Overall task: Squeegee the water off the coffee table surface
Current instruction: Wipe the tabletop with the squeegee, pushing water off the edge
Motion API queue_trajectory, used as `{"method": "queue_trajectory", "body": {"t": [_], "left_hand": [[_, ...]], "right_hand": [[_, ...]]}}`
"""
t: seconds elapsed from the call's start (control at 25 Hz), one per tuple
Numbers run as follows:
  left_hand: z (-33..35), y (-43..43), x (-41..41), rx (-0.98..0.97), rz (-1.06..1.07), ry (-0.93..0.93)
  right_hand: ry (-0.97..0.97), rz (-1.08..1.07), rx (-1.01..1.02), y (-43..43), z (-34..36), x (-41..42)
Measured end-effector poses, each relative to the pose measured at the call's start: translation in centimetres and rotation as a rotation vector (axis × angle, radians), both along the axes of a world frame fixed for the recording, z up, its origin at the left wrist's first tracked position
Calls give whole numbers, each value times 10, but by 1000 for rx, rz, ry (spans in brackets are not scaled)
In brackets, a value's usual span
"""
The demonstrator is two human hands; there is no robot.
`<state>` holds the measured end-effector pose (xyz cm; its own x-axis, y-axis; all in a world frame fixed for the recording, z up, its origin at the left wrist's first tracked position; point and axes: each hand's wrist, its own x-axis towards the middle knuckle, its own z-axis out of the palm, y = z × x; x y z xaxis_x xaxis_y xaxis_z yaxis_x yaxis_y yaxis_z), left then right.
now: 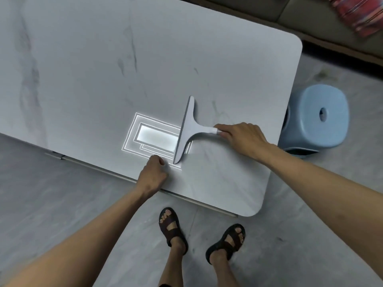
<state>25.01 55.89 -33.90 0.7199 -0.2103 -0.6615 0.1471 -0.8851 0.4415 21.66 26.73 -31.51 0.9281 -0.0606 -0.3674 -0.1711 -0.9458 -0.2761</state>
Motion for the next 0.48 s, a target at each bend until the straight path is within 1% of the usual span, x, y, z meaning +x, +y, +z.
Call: {"method": "queue_trajectory", "body": {"t": [0.08,0.16,0.24,0.36,0.48], "left_hand": [[-5,-23,-10,-4,-125,-4],[-11,-44,-21,34,-277,-13],[-18,-65,-36,76,-372,13],[-17,-90,-60,97,-437,83],[-11,-104,-79,123,-477,93]], "right_hand": [[16,-131,-54,-40,4,-36],[26,-237,-107,-70,9,-77],[52,-369,-143,-95,19,-125],[107,-537,-178,-110,31,-195],[173,-561,-241,-110,45,-256]]}}
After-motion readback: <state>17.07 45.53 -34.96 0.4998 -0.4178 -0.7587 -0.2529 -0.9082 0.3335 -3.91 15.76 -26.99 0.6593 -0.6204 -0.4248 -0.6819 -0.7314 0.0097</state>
